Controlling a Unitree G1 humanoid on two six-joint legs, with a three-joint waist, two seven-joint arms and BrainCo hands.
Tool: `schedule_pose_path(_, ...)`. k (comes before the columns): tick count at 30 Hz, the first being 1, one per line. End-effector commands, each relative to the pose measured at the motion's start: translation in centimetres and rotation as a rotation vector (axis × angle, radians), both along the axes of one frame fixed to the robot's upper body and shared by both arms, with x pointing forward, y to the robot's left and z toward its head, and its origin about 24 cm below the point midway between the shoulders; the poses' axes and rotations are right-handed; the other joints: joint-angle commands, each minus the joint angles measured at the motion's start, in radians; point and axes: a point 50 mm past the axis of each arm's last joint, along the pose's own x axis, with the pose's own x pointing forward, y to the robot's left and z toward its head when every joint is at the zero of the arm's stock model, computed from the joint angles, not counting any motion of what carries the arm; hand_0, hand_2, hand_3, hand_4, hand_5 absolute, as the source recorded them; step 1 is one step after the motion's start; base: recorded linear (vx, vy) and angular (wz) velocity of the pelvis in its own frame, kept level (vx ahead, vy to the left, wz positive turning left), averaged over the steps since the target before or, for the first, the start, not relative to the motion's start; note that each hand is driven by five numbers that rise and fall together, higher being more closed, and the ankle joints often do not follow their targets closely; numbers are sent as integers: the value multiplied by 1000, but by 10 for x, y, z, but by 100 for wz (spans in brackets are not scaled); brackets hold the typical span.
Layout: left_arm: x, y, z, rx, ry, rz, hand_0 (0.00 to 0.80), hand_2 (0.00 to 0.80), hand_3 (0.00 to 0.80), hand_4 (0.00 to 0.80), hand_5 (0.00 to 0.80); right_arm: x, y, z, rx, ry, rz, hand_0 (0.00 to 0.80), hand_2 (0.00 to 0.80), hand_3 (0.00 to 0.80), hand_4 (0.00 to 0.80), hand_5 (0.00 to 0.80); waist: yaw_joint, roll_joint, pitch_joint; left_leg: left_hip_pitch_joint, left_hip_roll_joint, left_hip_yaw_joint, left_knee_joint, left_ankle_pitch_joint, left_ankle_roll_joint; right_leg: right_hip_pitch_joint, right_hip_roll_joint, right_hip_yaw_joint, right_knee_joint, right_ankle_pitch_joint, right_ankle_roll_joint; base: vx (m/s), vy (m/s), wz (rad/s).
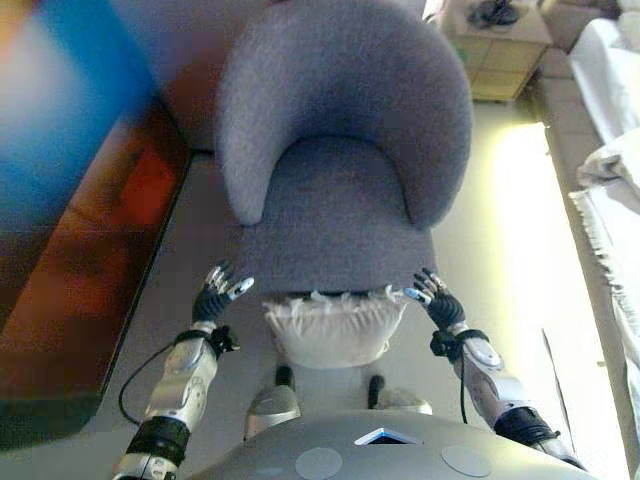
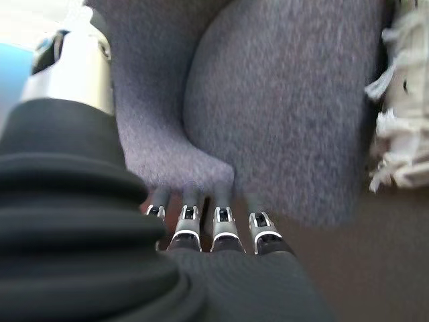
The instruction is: Pick up the cushion and take it to the sofa
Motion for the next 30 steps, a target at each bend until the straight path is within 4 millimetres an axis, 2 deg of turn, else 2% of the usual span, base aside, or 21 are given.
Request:
schedule_pose_path(1,11,10,12,81,-78,-24,0,0,0,0,0,27,5,23,-27,-169,-5,0,0,0,0,0,39,-40,45,-106,60,0,205,-89,-14,-135,-164,-6,178,43,91,-174,63,-1)
schedule_pose_path(3,22,11,16,104,-107,-31,0,0,0,0,0,40,0,31,-51,-213,-10,0,0,0,0,0,44,-40,103,-195,70,-5,308,-116,-11,-223,-183,-2,272,32,84,-264,48,3)
schedule_pose_path(6,40,9,24,113,-147,-20,0,0,0,0,0,60,-5,43,-108,-251,-2,0,0,0,0,0,42,-35,166,-350,84,-24,466,-167,-12,-370,-187,37,404,-9,71,-234,42,10)
schedule_pose_path(12,73,-5,43,116,-241,-31,0,0,0,0,0,92,-9,65,-213,-309,4,0,0,0,0,0,25,0,227,-610,88,-68,670,-230,-18,-682,-169,116,680,-90,49,-157,46,-3)
schedule_pose_path(15,93,-12,60,122,-303,-50,0,0,0,0,0,113,-14,87,-268,-368,-25,0,0,0,0,0,14,20,255,-724,84,-84,744,-242,-15,-817,-163,132,787,-112,32,-147,-1,1)
schedule_pose_path(16,100,-14,66,119,-325,-47,0,0,0,0,0,121,-17,96,-278,-390,-56,0,0,0,0,0,12,28,271,-765,84,-93,802,-282,-18,-864,-159,141,855,-154,31,-86,-10,4)
schedule_pose_path(18,108,-16,74,120,-357,-40,0,0,0,0,0,130,-19,107,-282,-417,-98,0,0,0,0,0,7,38,284,-832,83,-102,859,-294,-9,-938,-153,149,926,-173,22,-83,4,8)
schedule_pose_path(25,126,-14,96,136,-410,-57,0,0,0,0,0,141,-31,122,-319,-410,-137,0,0,0,0,0,-14,46,302,-1060,84,-110,1114,-358,18,-1168,-136,172,1157,-229,-5,-25,-13,-2)
schedule_pose_path(30,135,-13,107,139,-416,-83,0,0,0,0,0,146,-42,130,-290,-410,-223,0,0,0,0,0,-28,45,310,-1147,85,-110,1217,-388,32,-1252,-120,183,1250,-259,-12,19,-4,-1)
